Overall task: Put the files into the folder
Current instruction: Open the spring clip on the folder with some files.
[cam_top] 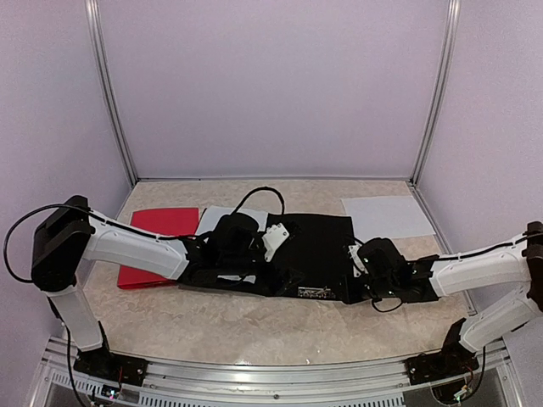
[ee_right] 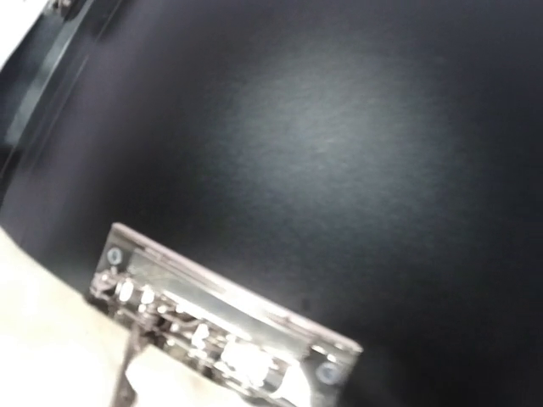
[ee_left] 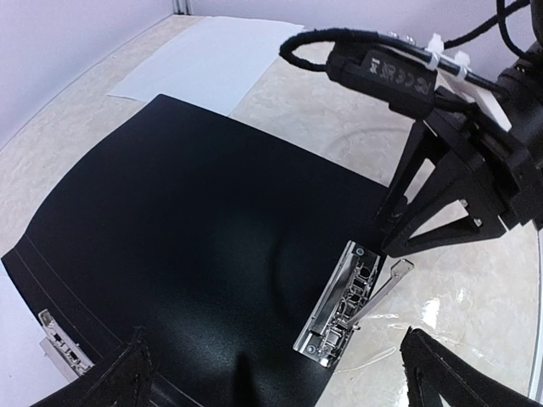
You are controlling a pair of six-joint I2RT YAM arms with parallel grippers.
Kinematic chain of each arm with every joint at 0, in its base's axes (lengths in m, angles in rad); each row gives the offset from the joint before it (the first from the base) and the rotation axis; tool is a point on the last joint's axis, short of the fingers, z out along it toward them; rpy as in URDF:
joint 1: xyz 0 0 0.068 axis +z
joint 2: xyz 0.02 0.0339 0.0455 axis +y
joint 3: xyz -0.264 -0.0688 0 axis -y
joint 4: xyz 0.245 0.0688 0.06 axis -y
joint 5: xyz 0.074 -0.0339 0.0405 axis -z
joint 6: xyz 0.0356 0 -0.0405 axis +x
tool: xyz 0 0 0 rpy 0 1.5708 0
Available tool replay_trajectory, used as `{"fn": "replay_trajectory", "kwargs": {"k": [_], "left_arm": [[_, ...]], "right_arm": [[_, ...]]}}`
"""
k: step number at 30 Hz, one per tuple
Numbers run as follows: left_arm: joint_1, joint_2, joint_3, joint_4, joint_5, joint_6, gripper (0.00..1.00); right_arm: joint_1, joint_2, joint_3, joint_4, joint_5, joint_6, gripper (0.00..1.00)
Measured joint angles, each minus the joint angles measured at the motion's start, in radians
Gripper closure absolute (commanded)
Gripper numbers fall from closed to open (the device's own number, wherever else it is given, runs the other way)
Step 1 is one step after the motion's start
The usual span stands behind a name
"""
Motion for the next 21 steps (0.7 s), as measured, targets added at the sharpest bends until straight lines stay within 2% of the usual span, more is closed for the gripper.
{"fn": "replay_trajectory", "kwargs": {"k": [21], "left_arm": [[0.014,-0.083,-0.056,-0.049,-0.114,-0.039,0.01]], "right_arm": [[0.116,0.185,0.2,0.001,-0.001,-0.029,0.76]]}}
